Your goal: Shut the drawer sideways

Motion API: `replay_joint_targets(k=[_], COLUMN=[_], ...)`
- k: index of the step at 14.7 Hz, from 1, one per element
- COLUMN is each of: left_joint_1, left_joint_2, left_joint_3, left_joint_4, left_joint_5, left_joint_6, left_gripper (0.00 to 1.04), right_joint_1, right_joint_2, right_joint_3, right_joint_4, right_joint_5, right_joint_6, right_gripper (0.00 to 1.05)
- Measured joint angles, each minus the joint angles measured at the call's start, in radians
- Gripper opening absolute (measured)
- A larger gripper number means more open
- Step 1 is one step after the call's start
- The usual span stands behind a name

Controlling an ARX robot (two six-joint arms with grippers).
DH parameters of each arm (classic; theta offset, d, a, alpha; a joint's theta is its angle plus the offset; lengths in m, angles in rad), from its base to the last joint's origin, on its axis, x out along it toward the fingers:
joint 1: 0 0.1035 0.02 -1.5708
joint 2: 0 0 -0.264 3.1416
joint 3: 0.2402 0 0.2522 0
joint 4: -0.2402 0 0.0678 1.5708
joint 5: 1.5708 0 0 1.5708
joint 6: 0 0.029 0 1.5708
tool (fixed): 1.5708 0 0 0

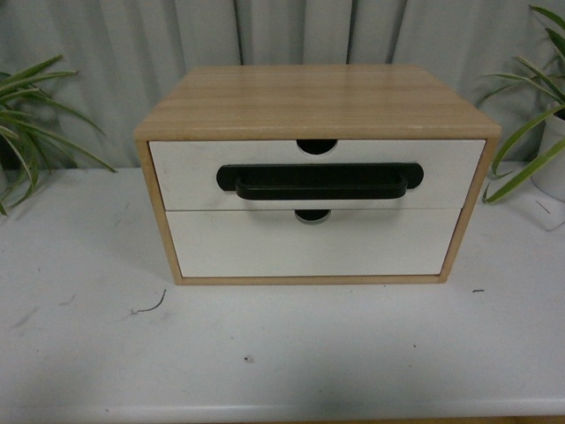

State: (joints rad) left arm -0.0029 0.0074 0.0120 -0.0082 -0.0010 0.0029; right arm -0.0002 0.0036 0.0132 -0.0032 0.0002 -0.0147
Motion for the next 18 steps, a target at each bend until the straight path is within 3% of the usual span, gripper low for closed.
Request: replay_joint_targets(k=[5,6,12,15,16,17,18], left_joint_1=[0.000,0.000,0.000,0.000,0.000,0.000,0.000], left_joint_2=[0.000,0.000,0.000,0.000,0.000,0.000,0.000], left_joint_3=[0.000,0.000,0.000,0.000,0.000,0.000,0.000], left_joint_4=[0.005,0.005,0.005,0.005,0.005,0.005,0.005], left_joint_5=[0.001,0.001,0.001,0.001,0.001,0.001,0.001], left_joint_6=[0.000,-0.001,-0.001,-0.001,0.000,-0.001,-0.001], left_gripper=[0.02,0.07,0.63,0.93,1.00,0.97,0.98], right_joint_1=[0.000,0.000,0.000,0.000,0.000,0.000,0.000], right_joint_2=[0.000,0.000,0.000,0.000,0.000,0.000,0.000], right_joint_3=[0.000,0.000,0.000,0.000,0.000,0.000,0.000], right_joint_4=[-0.001,-0.001,-0.001,-0.001,-0.001,-0.001,-0.001], right_joint_5=[0.000,0.000,0.000,0.000,0.000,0.000,0.000], right_joint_6=[0.000,0.000,0.000,0.000,0.000,0.001,0.000], right_gripper=[0.02,0.02,0.52,0.85,0.94,1.00,0.98])
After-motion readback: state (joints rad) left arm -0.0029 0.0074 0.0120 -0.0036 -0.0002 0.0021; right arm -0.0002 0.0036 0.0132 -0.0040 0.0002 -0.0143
